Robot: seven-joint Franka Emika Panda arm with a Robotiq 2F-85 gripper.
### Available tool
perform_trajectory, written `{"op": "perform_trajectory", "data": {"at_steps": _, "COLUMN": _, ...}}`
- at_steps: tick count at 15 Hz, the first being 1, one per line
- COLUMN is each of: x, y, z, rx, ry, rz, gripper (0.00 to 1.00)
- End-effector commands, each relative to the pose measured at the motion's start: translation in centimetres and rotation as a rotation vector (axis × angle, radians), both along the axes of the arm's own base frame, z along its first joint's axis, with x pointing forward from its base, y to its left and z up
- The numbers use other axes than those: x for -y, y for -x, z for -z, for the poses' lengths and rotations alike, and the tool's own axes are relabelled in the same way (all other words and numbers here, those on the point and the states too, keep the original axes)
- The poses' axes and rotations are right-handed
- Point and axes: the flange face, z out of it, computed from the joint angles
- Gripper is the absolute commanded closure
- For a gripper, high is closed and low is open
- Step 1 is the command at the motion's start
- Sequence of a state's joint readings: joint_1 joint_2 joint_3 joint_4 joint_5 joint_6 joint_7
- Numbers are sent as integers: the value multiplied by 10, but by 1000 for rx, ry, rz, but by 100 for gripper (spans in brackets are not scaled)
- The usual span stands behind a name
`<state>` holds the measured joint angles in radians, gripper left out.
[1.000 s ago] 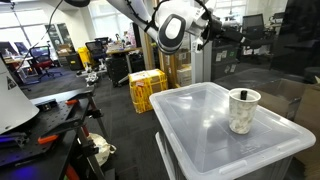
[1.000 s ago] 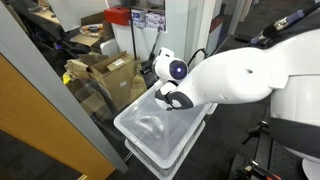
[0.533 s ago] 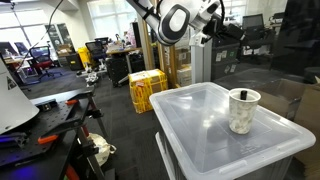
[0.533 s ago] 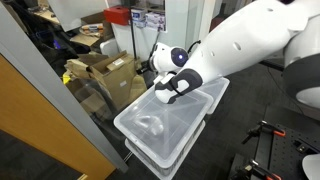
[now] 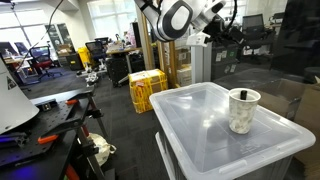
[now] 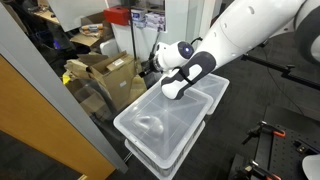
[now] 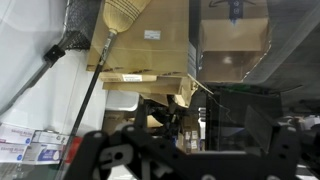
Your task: Put the black marker inside the white cup
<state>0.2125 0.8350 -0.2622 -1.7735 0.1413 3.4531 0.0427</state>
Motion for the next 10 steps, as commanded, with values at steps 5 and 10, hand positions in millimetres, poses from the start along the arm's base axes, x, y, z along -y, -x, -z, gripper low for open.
{"op": "perform_trajectory", "data": {"at_steps": 5, "x": -9, "y": 29, "z": -3, "rx": -81, "ry": 21, "rz": -174, "gripper": 0}}
{"op": "perform_trajectory", "data": {"at_steps": 10, "x": -11, "y": 34, "z": 0, "rx": -104, "ry": 26, "rz": -236, "gripper": 0}}
